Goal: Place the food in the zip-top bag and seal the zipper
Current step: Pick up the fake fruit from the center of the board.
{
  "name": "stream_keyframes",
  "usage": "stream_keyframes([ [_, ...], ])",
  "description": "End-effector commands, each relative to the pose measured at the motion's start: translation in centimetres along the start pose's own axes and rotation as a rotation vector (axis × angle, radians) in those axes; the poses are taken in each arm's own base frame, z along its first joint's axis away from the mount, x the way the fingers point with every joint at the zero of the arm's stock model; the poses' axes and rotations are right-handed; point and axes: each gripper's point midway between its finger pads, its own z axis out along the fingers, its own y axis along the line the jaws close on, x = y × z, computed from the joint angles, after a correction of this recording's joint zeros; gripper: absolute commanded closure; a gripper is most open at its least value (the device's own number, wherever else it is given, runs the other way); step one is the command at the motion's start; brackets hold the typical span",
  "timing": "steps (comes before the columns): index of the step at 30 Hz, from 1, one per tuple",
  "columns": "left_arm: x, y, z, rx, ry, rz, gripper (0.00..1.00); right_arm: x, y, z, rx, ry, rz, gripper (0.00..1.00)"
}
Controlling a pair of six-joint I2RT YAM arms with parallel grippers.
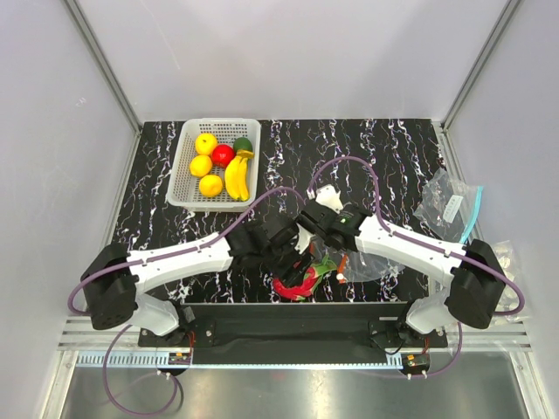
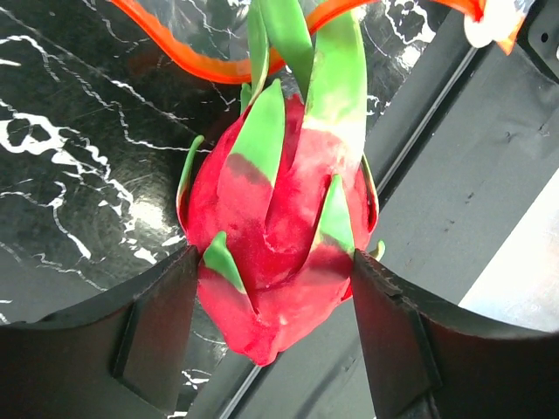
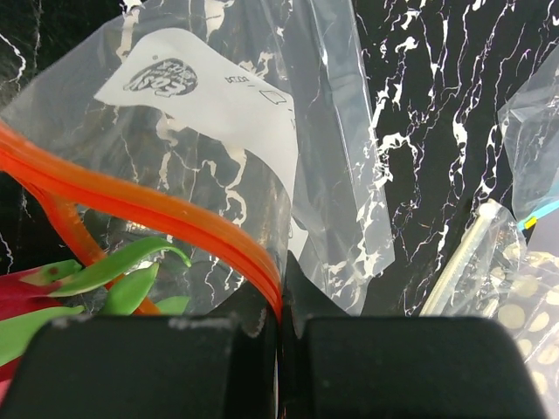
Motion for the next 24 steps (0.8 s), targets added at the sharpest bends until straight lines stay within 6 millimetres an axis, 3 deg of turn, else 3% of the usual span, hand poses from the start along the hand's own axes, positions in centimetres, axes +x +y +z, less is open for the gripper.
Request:
stream_keyframes([
  [1, -4.3, -0.7, -2.5, 0.006, -0.171, 0.032, 0.85, -0.4, 0.3, -0.4, -0.025, -0.039, 0.022, 1.00],
  [19, -6.5, 1.9, -7.1, -0.027, -0.361, -0.128, 0.87, -0.3, 0.9, -0.4, -0.050, -0.036, 0.034, 1.00],
  [24, -7.4, 1.5, -7.5, 0.012, -0.391, -0.151, 0.87, -0.4, 1.5, -0.1, -0.062, -0.036, 0.030, 1.00],
])
